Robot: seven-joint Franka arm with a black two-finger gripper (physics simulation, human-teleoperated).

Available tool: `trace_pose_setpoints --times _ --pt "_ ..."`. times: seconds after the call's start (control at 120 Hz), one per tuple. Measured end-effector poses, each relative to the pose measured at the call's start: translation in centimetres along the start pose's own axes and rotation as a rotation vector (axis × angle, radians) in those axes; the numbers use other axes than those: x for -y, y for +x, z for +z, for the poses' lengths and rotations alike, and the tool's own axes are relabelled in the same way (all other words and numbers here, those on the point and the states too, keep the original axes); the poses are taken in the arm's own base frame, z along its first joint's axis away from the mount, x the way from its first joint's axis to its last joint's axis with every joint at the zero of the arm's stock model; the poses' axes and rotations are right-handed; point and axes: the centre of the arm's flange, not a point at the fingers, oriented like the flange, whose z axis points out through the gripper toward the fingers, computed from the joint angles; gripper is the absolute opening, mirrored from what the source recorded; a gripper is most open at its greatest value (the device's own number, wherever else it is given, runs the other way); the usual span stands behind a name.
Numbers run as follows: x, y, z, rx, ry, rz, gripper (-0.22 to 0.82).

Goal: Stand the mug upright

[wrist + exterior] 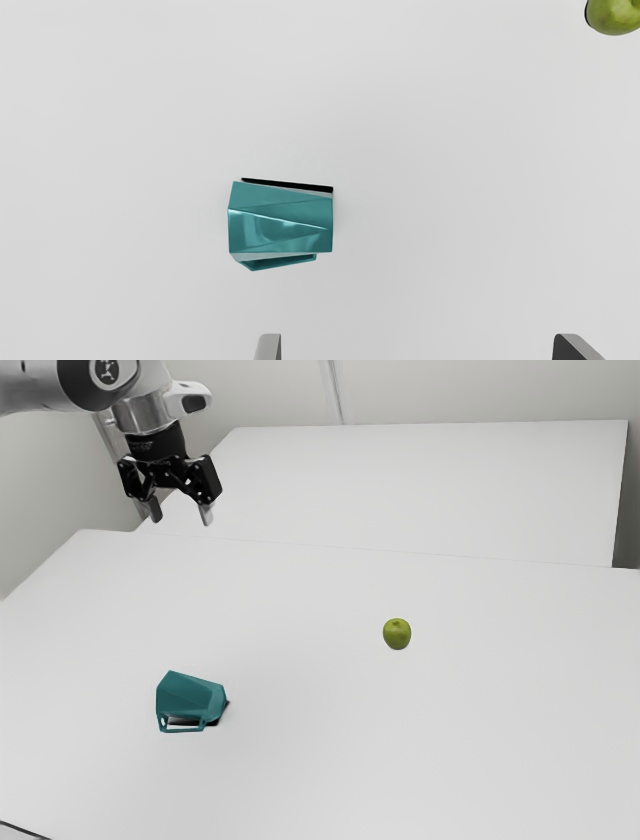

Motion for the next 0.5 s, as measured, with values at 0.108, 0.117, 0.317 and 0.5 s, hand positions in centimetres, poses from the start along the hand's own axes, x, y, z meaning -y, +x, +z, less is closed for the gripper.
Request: trace_pose_setpoints --times 0.108,0.117,0.317,0.5 --pt "0.1 0.0 0.0 0.001 0.0 -0.004 0.59" --pt "0.1 0.0 0.0 0.0 0.0 -0.004 0.59" --pt "0.2 -0.7 -0.1 -0.001 0.0 -0.003 0.59" --pt "1.1 -1.9 0.4 0.009 0.004 -0.012 0.59"
